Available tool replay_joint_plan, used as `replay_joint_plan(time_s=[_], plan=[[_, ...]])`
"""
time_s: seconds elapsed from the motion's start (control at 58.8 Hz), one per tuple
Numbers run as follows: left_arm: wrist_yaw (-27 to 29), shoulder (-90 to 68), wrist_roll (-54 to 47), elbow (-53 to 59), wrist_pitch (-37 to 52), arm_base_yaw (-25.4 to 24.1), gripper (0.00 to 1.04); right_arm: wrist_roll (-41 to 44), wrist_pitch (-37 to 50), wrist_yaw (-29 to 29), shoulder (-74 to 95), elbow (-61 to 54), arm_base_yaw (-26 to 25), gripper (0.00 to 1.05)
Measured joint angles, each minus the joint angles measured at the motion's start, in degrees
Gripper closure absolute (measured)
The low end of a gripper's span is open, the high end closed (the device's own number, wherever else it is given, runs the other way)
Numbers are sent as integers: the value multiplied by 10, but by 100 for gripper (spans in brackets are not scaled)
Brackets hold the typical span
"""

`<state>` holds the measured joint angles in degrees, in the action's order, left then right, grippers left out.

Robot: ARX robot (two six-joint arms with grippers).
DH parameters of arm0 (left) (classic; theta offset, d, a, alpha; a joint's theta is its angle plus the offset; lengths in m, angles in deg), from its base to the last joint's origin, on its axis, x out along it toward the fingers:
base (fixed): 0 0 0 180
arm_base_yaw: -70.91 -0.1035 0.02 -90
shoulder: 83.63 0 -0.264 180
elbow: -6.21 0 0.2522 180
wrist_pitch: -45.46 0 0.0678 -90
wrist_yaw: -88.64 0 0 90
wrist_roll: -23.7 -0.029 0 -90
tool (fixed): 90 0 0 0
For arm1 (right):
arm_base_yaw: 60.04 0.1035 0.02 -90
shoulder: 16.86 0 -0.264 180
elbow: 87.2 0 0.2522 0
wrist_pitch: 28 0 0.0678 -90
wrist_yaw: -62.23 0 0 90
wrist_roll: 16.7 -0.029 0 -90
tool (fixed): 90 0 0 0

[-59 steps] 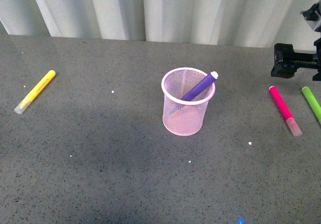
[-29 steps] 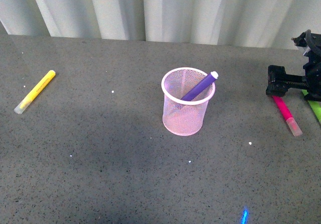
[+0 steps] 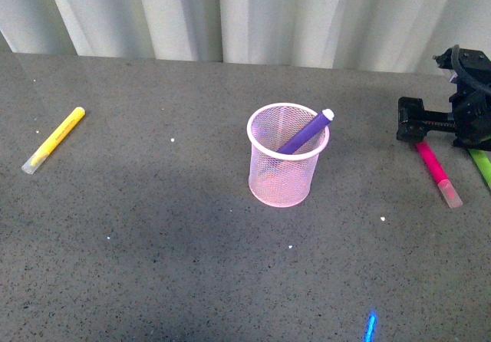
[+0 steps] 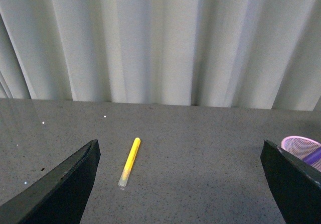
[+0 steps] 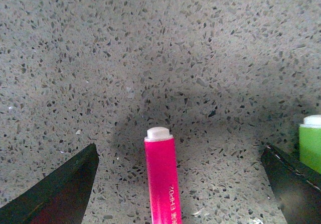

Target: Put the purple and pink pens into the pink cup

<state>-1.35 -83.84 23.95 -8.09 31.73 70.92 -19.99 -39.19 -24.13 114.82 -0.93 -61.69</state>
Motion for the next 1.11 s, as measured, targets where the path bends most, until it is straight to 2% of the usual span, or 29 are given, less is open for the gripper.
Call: replay_joint_plan(time_s=[0.323, 0.867, 0.952, 1.105], plan=[[0, 0, 0, 0, 0, 0, 7, 5, 26, -3, 2, -4, 1, 9], [0, 0, 0, 0, 0, 0, 7, 12, 37, -3, 8, -9, -6, 89], [0, 0, 0, 0, 0, 0, 7, 11, 39, -2, 8, -10, -7, 93], [0, 0, 0, 0, 0, 0, 7, 9, 40, -3, 8, -10, -10, 93]])
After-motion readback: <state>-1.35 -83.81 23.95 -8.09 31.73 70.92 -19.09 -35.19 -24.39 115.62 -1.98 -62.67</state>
